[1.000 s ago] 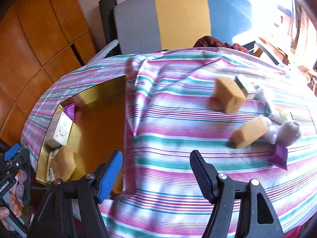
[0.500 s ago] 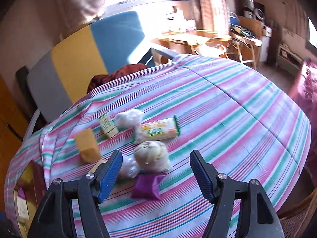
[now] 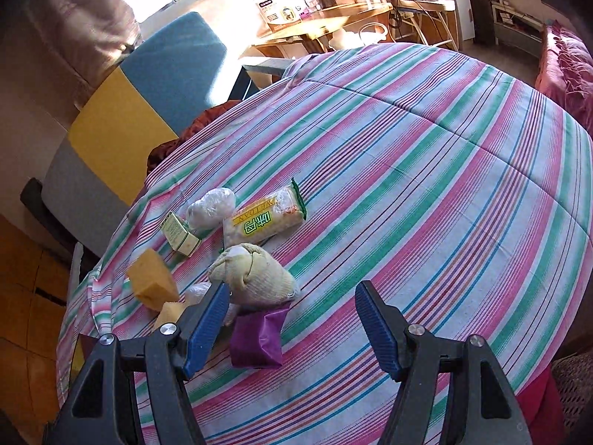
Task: Organize objects
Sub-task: 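Grasp another yellow sponge with the left tool and lift it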
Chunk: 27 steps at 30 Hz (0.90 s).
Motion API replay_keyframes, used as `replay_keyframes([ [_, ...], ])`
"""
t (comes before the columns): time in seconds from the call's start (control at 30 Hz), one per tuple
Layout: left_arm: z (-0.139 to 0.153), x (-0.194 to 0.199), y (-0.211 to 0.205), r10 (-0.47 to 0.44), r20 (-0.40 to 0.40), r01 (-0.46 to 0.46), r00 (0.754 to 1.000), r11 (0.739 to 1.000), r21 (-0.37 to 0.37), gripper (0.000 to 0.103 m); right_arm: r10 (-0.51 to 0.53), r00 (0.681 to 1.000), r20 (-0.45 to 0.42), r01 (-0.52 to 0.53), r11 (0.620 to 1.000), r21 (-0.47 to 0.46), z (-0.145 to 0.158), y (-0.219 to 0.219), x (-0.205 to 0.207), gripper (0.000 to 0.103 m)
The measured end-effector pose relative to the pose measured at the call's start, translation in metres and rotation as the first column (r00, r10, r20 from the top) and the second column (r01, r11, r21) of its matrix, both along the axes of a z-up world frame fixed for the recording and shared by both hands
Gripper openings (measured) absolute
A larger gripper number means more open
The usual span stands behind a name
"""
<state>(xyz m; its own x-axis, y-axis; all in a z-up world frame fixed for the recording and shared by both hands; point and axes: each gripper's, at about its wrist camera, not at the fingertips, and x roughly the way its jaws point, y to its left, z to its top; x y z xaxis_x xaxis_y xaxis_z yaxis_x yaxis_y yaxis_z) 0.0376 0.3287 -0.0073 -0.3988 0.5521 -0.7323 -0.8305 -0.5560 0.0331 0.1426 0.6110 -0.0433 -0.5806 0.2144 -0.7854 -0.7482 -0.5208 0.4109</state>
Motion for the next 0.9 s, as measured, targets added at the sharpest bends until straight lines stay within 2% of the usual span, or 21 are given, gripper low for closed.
replay_keyframes([
  [0.23, -0.019, -0.002, 0.054, -0.105, 0.045, 0.106, 0.993, 0.994, -0.021, 0.080, -0.001, 1.000, -0.024, 0.000, 0.999, -0.032, 0.000, 0.002, 0.002, 0.071],
  [0.4, -0.031, -0.004, 0.086, -0.163, 0.035, 0.165, 0.986, 0.985, -0.048, 0.080, -0.010, 0.999, -0.049, 0.007, 0.999, -0.047, 0.001, 0.004, 0.004, 0.071],
  [0.6, -0.045, -0.007, 0.115, -0.203, 0.021, 0.204, 0.979, 0.975, -0.088, 0.080, -0.013, 0.998, -0.062, 0.010, 0.998, -0.055, 0.000, 0.006, 0.002, 0.071],
  [0.73, -0.057, -0.013, 0.131, -0.208, 0.053, 0.212, 0.977, 0.973, -0.093, 0.080, -0.010, 0.997, -0.072, 0.007, 0.999, -0.045, 0.000, 0.007, 0.001, 0.071],
  [0.77, -0.061, -0.014, 0.136, -0.217, 0.063, 0.222, 0.974, 0.970, -0.097, 0.066, -0.008, 0.997, -0.075, 0.005, 0.999, -0.043, 0.000, 0.008, 0.001, 0.072],
  [0.8, -0.066, -0.016, 0.139, -0.232, 0.094, 0.242, 0.968, 0.965, -0.106, 0.033, -0.005, 0.997, -0.076, 0.002, 0.999, -0.041, 0.000, 0.008, 0.001, 0.072],
  [0.83, -0.069, -0.016, 0.141, -0.236, 0.123, 0.249, 0.964, 0.962, -0.110, 0.035, -0.004, 0.997, -0.075, 0.001, 0.999, -0.040, 0.000, 0.009, 0.001, 0.072],
  [0.9, -0.064, -0.015, 0.135, -0.232, 0.122, 0.242, 0.965, 0.968, -0.068, 0.034, 0.003, 0.997, -0.079, -0.006, 0.999, -0.039, 0.000, 0.009, 0.000, 0.072],
])
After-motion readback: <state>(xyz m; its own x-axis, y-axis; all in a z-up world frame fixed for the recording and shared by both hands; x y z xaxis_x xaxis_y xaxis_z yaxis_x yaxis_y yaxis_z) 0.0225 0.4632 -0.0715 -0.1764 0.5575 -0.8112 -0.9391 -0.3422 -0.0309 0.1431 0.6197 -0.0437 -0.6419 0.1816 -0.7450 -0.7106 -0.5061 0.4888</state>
